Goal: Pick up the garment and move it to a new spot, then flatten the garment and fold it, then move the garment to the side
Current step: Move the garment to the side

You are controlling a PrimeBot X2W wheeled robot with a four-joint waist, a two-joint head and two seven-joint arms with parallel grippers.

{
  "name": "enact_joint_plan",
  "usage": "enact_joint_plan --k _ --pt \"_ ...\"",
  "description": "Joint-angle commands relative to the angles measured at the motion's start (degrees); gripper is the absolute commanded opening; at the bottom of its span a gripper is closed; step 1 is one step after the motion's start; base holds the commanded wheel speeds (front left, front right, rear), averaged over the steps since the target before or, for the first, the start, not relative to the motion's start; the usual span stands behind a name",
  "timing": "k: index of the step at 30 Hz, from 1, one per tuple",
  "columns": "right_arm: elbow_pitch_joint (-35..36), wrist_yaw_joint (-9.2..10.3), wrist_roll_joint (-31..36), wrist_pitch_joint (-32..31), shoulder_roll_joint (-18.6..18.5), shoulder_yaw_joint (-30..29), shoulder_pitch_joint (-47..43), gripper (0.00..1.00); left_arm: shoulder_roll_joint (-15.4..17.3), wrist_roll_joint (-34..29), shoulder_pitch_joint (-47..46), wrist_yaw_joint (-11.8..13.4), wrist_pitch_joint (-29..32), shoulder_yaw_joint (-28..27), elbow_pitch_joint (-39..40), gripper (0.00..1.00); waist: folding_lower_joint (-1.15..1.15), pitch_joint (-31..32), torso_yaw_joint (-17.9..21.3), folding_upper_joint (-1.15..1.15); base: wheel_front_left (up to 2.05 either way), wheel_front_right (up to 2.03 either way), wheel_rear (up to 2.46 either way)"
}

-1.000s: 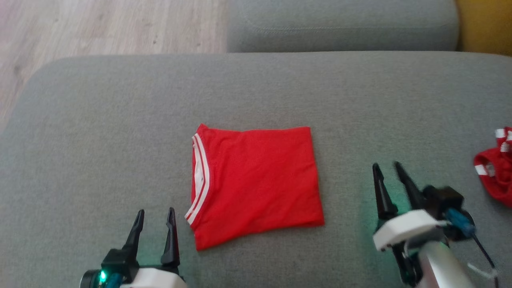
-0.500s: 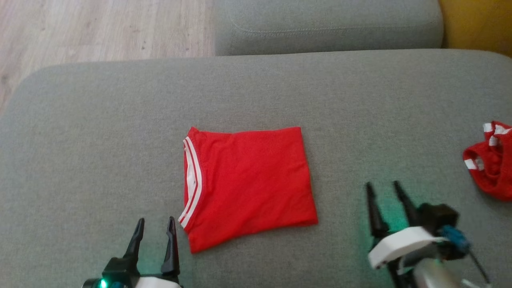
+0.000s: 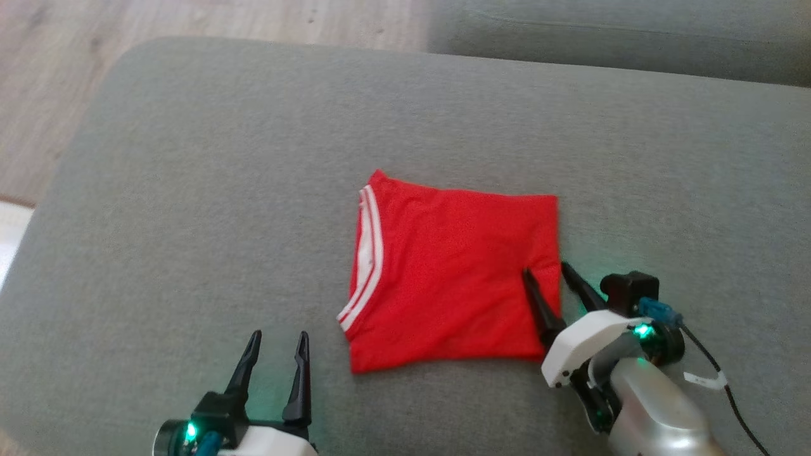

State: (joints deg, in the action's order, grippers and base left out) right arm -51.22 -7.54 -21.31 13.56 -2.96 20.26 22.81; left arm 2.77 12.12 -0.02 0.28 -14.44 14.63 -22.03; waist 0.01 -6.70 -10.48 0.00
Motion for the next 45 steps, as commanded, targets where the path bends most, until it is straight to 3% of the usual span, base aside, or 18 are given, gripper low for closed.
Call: enact_joint_plan --k 1,3,7,11,24,29,36,45 --pt "-1.96 0.05 -1.78 -1.52 0.08 2.32 1.2 0.67 0.1 0.12 -1.22 0.48 -0.56 -2.11 1.13 1.0 -0.01 -0.67 -2.56 0.0 0.0 0.0 0.0" --pt "-3.95 0.05 -3.08 -1.71 0.08 3.38 1.55 0.0 0.1 -0.1 -0.7 0.42 -0.56 -2.6 1.06 1.0 -0.01 -0.43 -2.84 0.0 0.0 0.0 0.0" --pt "-6.4 0.05 -3.09 -0.08 0.08 3.16 2.14 0.0 0.1 -0.33 0.19 0.47 -0.56 -3.55 1.01 1.0 -0.01 0.4 -1.99 0.0 0.0 0.0 0.0" --pt "-8.97 0.05 -1.25 1.17 0.08 1.94 2.09 0.0 0.1 0.22 0.91 0.26 -0.56 -3.94 1.13 1.0 -0.01 1.78 2.28 0.0 0.0 0.0 0.0" --pt "-5.57 0.05 3.11 1.42 0.08 -1.02 -0.66 0.0 0.1 2.28 -2.87 0.21 -0.56 -2.07 1.69 1.0 -0.01 1.33 26.99 0.0 0.0 0.0 0.0" --pt "-3.08 0.05 2.42 1.43 0.08 0.64 -1.1 0.0 0.1 2.76 -4.21 0.12 -0.56 -1.04 1.44 1.0 -0.01 0.15 34.36 0.0 0.0 0.0 0.0" --pt "-0.68 0.05 2.45 1.43 0.08 0.67 0.36 0.0 0.1 1.92 -5.94 0.02 -0.56 -0.19 0.86 1.0 -0.01 -1.78 37.98 0.0 0.0 0.0 0.0" --pt "1.82 0.05 9.61 1.43 -2.23 -1.66 12.65 0.0 0.1 0.13 -7.12 -0.16 -0.56 0.05 -0.51 1.0 -0.01 -5.18 35.66 0.0 0.0 0.0 0.0"
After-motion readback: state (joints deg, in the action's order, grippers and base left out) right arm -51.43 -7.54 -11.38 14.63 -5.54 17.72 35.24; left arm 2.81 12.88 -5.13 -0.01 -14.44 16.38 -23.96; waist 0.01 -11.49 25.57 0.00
